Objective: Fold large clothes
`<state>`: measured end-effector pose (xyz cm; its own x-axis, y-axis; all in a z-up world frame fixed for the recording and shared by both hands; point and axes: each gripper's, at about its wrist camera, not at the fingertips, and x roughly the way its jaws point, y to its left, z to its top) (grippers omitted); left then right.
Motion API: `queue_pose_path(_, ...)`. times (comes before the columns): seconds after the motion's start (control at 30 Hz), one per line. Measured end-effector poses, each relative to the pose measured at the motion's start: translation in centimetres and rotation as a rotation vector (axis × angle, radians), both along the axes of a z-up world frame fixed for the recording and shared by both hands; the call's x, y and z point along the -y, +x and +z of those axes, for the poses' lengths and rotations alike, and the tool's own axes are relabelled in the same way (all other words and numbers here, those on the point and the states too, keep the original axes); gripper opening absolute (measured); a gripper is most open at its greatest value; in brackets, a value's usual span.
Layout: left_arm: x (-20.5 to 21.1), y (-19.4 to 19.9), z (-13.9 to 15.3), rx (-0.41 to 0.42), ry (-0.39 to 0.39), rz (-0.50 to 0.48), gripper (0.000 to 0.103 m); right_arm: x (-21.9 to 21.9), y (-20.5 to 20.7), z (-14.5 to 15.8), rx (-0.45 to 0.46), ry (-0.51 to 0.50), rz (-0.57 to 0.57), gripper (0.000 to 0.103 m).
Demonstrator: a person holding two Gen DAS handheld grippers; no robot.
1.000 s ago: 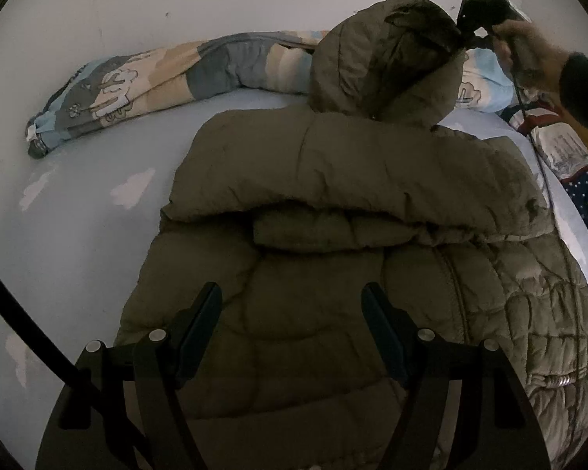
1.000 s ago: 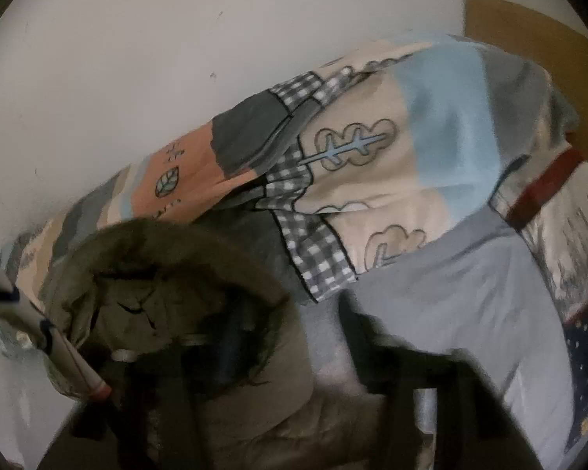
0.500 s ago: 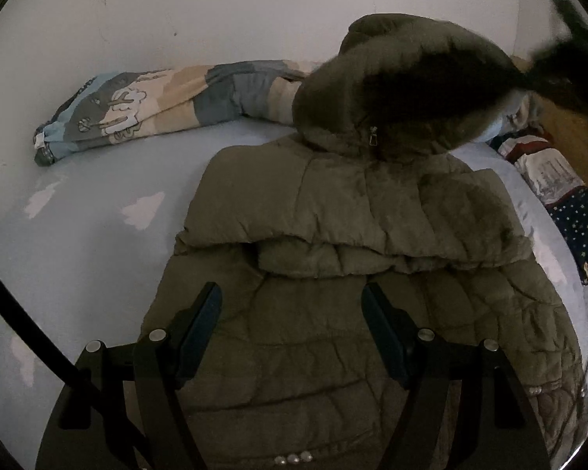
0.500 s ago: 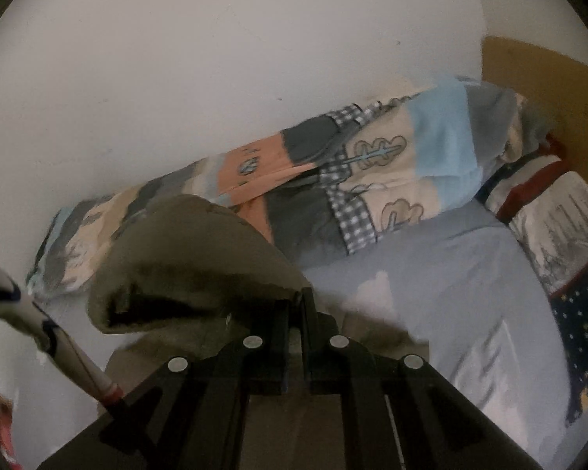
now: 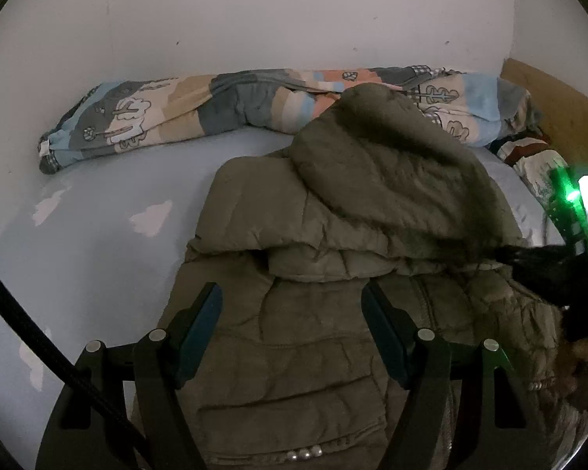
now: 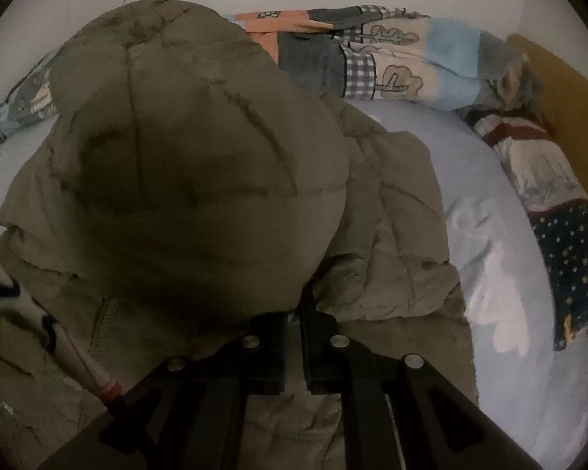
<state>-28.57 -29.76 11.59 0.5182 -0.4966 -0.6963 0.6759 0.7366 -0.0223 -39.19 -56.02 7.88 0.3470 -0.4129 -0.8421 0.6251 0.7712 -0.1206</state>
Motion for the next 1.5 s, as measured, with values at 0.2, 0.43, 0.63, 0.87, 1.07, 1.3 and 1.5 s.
queue_pose_path(0.2,-0.9,0.8,0.4,-0.013,-0.025,0.031,0.073,-0.9,-2.8,4.5,0.036,0.002,0.059,0.052)
queue_pose_path(0.43,-1.3,3.0,1.7,-0.036,-0.023,0.059,0.073,0.5,-3.1,11.4,0.257,0.015,0.017,0.052)
queue_pose_path(0.63,2.1,5.7,3.4,-0.043,-0.006,0.085,0.073,3.9,0.8,12.5,0.343,0.076,-0.026,0.053)
queue_pose_path(0.87,10.8,8.4,5.8,-0.008,-0.054,0.027,0.073,4.7,4.6,7.3,0.288,0.16,-0.009,0.053)
queue_pose_path(1.07,16.9,10.0,-1.9,-0.033,0.169,-0.008,0.073,5.1,3.4,0.9,0.222,0.223,0.007,0.053)
queue_pose_path(1.3,16.9,9.9,-6.5,-0.028,0.253,0.003,0.075,4.7,3.6,-1.7,0.17,0.218,0.026,0.054)
queue_pose_path(1.5,11.3,6.7,-1.9,-0.018,0.127,-0.002,0.075,4.0,2.8,-0.3,0.151,0.229,0.011,0.054)
